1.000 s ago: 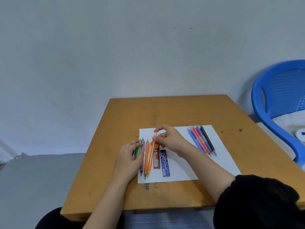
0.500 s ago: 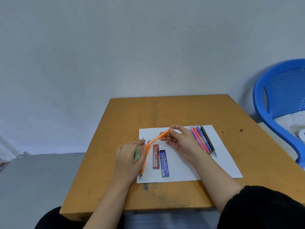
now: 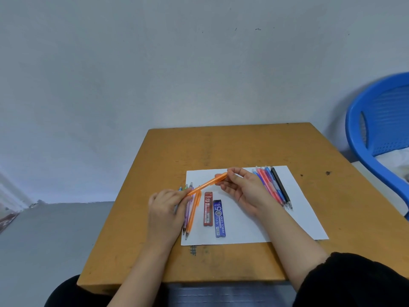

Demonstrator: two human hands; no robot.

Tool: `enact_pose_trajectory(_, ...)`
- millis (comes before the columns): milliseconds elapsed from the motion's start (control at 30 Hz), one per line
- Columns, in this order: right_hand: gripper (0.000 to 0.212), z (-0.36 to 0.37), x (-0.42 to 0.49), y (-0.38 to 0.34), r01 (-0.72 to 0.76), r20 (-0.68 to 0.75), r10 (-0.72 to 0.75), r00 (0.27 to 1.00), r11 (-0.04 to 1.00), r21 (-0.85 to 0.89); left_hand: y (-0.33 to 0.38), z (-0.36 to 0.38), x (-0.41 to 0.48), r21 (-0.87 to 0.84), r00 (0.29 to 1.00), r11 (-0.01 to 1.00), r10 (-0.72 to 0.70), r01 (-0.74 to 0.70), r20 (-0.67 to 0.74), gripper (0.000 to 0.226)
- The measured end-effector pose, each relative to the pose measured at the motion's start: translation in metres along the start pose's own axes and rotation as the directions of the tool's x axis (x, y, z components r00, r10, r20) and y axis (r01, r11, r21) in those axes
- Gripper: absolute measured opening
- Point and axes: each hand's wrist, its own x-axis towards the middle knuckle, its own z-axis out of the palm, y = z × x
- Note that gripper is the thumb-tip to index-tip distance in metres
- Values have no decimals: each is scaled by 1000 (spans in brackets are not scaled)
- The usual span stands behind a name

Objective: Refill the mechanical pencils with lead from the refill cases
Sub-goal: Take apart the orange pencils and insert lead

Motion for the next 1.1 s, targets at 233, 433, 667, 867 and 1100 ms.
enact_pose_trajectory(233,10,-3,2,1,25,-9,-24,1000,999,46,0,-1,-1,5,1000,1000,4,-4,-11,51)
enact_pose_trajectory(433,8,-12,7,2,198,-118,-228,967,955,-219,0,-4,-1,-13,990,991,-137,136,-39,34)
enact_pose_trajectory(667,3,-15,7,9,246,-49,-403,914,645,-723,2,-6,-1,-50,977,977,-209,207,-37,32)
enact_pose_trajectory(867,4,-14,6,20,215,69,-381,922,356,-909,4,-7,-1,-58,976,975,-215,213,-32,34)
enact_pose_trajectory(1100,6,-13,7,23,226,107,-395,912,267,-937,4,-8,0,-86,977,975,-209,206,-33,31)
